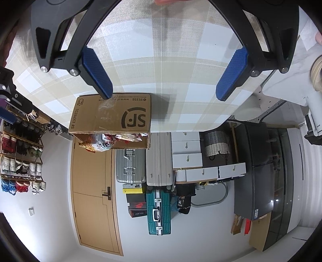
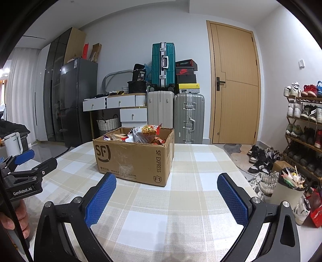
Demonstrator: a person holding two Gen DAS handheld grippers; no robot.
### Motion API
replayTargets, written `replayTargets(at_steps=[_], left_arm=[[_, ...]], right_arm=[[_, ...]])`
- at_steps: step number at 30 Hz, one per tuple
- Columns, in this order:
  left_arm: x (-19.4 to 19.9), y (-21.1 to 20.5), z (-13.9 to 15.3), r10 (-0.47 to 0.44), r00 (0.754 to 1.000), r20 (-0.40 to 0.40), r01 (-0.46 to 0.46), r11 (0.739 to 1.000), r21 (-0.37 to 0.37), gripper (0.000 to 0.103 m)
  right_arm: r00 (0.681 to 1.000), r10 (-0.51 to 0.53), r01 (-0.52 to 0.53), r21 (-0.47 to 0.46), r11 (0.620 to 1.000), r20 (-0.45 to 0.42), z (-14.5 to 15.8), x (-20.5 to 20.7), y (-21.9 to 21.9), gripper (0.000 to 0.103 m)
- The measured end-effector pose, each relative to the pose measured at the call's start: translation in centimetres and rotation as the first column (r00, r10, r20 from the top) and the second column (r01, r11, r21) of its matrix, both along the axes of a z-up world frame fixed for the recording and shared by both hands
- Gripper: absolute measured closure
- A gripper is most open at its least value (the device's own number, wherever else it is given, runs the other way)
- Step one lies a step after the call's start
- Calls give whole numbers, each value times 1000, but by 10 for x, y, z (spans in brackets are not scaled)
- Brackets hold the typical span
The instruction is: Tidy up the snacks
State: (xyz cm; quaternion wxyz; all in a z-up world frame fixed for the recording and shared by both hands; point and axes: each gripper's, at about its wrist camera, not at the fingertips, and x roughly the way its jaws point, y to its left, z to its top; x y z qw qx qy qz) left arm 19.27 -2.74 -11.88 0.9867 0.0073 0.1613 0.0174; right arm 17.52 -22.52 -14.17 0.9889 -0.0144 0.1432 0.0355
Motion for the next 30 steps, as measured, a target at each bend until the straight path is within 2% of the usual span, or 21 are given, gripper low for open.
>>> replayTargets(at_steps=[30], left_arm=[[2,7,-3,-25,1000,8,25,1000,-17,1]], right_arm=[[1000,0,0,0,1000,-1,0,0,0,1]])
